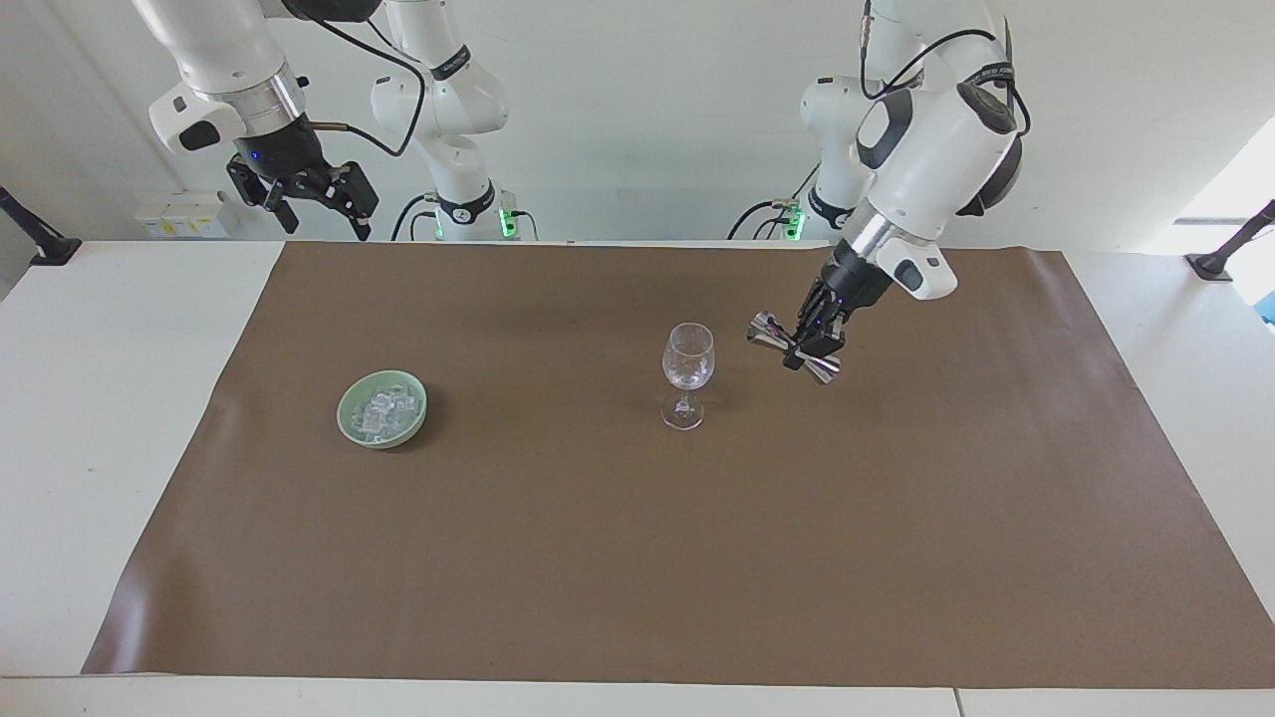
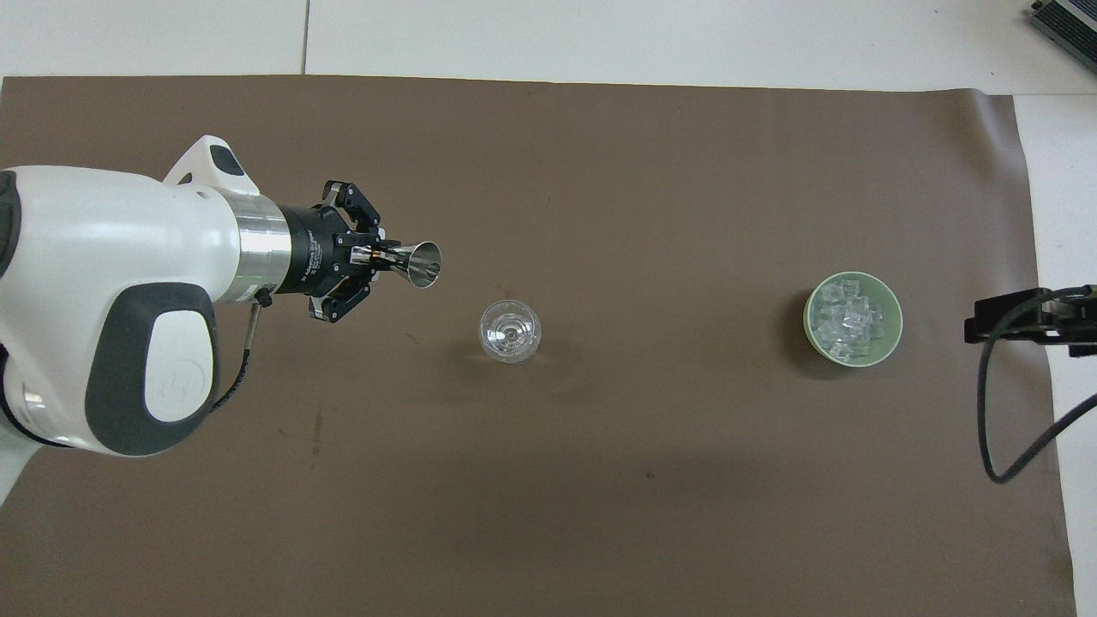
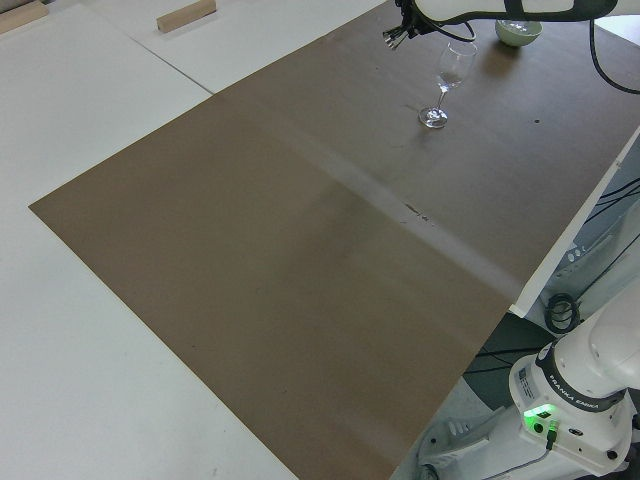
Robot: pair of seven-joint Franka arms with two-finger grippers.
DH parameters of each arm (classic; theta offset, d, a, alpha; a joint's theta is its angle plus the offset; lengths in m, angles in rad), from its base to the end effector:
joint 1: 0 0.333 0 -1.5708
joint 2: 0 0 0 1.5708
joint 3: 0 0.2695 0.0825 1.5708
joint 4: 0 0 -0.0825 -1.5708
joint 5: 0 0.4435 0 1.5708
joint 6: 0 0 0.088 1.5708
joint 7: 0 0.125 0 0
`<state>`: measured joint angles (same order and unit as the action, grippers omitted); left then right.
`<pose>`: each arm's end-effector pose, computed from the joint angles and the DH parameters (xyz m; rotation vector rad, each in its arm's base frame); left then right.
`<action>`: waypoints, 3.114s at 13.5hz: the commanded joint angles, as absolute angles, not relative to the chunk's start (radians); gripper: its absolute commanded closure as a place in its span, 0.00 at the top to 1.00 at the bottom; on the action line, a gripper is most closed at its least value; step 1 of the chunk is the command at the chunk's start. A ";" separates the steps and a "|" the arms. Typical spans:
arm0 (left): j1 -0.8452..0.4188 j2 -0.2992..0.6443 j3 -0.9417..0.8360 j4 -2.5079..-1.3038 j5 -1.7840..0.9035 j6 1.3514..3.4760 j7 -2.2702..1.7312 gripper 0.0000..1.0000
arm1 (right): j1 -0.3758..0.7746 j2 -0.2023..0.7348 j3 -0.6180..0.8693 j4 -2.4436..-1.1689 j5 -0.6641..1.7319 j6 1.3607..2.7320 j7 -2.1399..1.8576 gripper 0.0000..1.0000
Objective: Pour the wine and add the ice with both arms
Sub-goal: 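Turn the jigger upright and draw it back with the left gripper, then reach and grasp the green ice cup with the right gripper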
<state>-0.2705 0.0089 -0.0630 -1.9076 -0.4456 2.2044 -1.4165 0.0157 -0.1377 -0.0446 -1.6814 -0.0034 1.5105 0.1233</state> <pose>0.6088 -0.2330 0.4387 2.1252 1.6116 -0.1654 0.5694 -0.0182 0.5778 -3.1310 0.2381 0.0525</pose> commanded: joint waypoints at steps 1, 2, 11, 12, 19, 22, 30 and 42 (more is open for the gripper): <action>-0.203 -0.021 -0.072 -1.956 -0.570 2.195 -1.352 0.00 | 0.012 -0.147 -0.044 -1.681 0.012 1.496 0.092 1.00; -0.183 -0.021 -0.072 -1.969 -0.630 2.197 -1.301 0.00 | 0.014 -0.147 -0.043 -1.680 0.012 1.499 0.089 1.00; -0.017 0.005 -0.069 -2.006 -0.957 2.114 -1.126 0.00 | 0.031 -0.190 -0.032 -1.867 0.014 1.699 -0.108 1.00; 0.018 -0.001 -0.069 -2.017 -0.960 2.070 -1.091 0.00 | 0.031 -0.190 -0.032 -1.881 0.014 1.729 -0.117 1.00; 0.086 -0.008 -0.069 -2.014 -0.977 1.993 -1.074 0.00 | 0.058 -0.216 -0.029 -2.009 0.015 1.825 -0.350 1.00; 0.098 -0.008 -0.067 -2.005 -0.976 1.954 -1.074 0.00 | 0.066 -0.225 -0.029 -2.042 0.015 1.856 -0.393 1.00; 0.121 -0.008 -0.066 -1.999 -1.000 1.925 -1.071 0.00 | 0.066 -0.112 -0.031 -2.143 0.017 2.047 -0.521 1.00; 0.175 0.067 -0.066 -2.008 -1.143 1.815 -0.899 0.00 | -0.017 0.044 -0.032 -2.194 0.014 2.276 -0.742 1.00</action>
<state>0.1294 0.0307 -0.0606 -2.0035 -1.1007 1.8685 -0.9410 0.0221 0.0084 -0.0376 -2.1860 -0.0025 2.2314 -0.6692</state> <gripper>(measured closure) 0.784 0.000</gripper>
